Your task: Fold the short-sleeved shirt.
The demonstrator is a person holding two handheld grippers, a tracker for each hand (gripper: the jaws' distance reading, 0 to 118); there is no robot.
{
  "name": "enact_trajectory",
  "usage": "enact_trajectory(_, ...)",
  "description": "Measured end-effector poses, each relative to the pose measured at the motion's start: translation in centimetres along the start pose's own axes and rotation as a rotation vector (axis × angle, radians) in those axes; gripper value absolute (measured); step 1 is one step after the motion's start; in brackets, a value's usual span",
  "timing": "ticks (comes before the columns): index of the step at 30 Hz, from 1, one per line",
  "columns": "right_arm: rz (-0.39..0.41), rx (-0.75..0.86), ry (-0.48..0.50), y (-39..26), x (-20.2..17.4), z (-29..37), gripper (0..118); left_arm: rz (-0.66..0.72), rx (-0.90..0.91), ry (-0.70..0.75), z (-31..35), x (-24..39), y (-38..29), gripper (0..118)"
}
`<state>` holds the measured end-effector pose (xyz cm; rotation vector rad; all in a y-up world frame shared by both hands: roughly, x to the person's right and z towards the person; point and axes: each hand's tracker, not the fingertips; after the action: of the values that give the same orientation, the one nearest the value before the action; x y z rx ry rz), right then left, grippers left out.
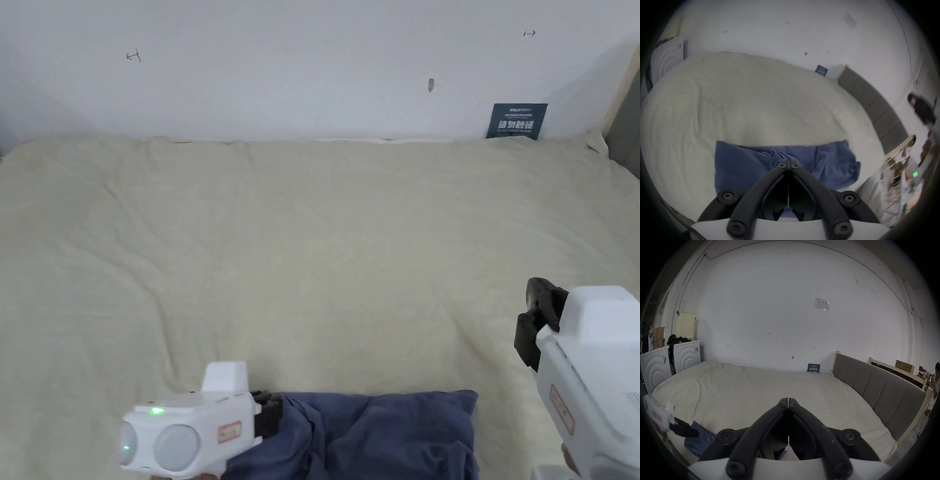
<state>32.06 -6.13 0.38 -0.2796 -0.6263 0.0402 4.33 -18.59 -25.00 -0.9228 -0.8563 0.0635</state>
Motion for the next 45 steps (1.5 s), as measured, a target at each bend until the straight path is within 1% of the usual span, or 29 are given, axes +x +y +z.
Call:
enact_trajectory(2,-0.001,0.004,0.01,0.2,-0.4,0.0,1,0.104,-0.01,-0.068,1.4,-2.3,1.0,2)
enact_trajectory(4,0.002,0.007,0.019,0.3,-0.8,-0.1,1,0.206,0.005,-0.103,2.4,-4.8,1.4,16)
enact_trajectory(5,0.003,0.006,0.023,0.3,-0.9,-0.1,1,0.23,-0.003,-0.103,2.7,-6.0,1.4,29)
enact_trajectory(6,0.006,0.004,0.026,0.3,-1.1,-0.2,1,0.248,-0.016,-0.103,2.8,-7.2,1.4,56)
enact_trajectory(7,0.006,0.002,0.029,0.3,-1.2,-0.3,1,0.255,-0.035,-0.091,2.9,-8.1,1.3,78)
enact_trajectory(9,0.006,-0.002,0.035,0.3,-1.5,-0.4,1,0.276,-0.061,-0.083,2.7,-9.8,0.9,115)
enact_trajectory(10,0.009,-0.006,0.037,0.2,-1.7,-0.5,1,0.286,-0.083,-0.083,2.5,-10.4,0.7,118)
enact_trajectory(14,0.017,-0.02,0.04,0.0,-2.1,-0.7,1,0.305,-0.102,-0.093,1.6,-12.5,-0.4,118)
enact_trajectory(18,0.025,-0.032,0.036,-0.1,-2.2,-0.9,1,0.284,-0.19,-0.103,-0.4,-14.1,-1.5,118)
enact_trajectory(19,0.026,-0.036,0.035,-0.1,-2.2,-1.0,1,0.273,-0.186,-0.09,-0.8,-14.2,-1.9,115)
enact_trajectory(20,0.027,-0.038,0.034,-0.2,-2.2,-1.0,1,0.262,-0.19,-0.088,-1.1,-14.3,-2.1,109)
enact_trajectory(21,0.03,-0.042,0.03,-0.2,-2.2,-1.0,1,0.254,-0.192,-0.079,-1.5,-14.2,-2.3,96)
enact_trajectory(24,0.04,-0.055,0.023,-0.5,-2.1,-1.4,1,0.245,-0.212,-0.089,-2.9,-14.1,-2.9,63)
enact_trajectory(25,0.038,-0.057,0.022,-0.5,-2.1,-1.5,1,0.236,-0.214,-0.089,-3.2,-13.8,-3.0,57)
enact_trajectory(26,0.035,-0.06,0.021,-0.6,-2.0,-1.5,1,0.224,-0.209,-0.089,-3.3,-13.5,-3.0,48)
enact_trajectory(27,0.034,-0.061,0.02,-0.6,-2.0,-1.6,1,0.216,-0.205,-0.089,-3.6,-13.3,-3.0,30)
enact_trajectory(28,0.034,-0.061,0.02,-0.6,-2.0,-1.6,1,0.216,-0.211,-0.083,-4.1,-13.2,-3.0,20)
enact_trajectory(30,0.036,-0.062,0.018,-0.7,-2.0,-1.7,1,0.237,-0.217,-0.082,-4.6,-13.1,-3.2,12)
enact_trajectory(34,0.033,-0.066,0.02,-0.7,-2.1,-1.9,1,0.196,-0.182,-0.042,-3.6,-12.2,-3.4,8)
enact_trajectory(35,0.034,-0.064,0.021,-0.7,-2.1,-1.9,1,0.196,-0.175,-0.016,-3.2,-12.0,-3.2,7)
enact_trajectory(38,0.036,-0.06,0.026,-0.4,-2.3,-2.1,1,0.211,-0.159,0.001,-1.6,-12.0,-2.5,7)
enact_trajectory(40,0.036,-0.052,0.031,-0.1,-2.6,-2.1,1,0.225,-0.14,0.001,-0.2,-12.7,-2.1,6)
enact_trajectory(42,0.032,-0.042,0.039,0.1,-2.8,-1.9,1,0.225,-0.114,0.073,1.5,-13.6,-1.5,6)
enact_trajectory(45,0.03,-0.031,0.051,0.2,-3.0,-1.8,1,0.256,-0.089,0.133,4.6,-16.2,-1.2,6)
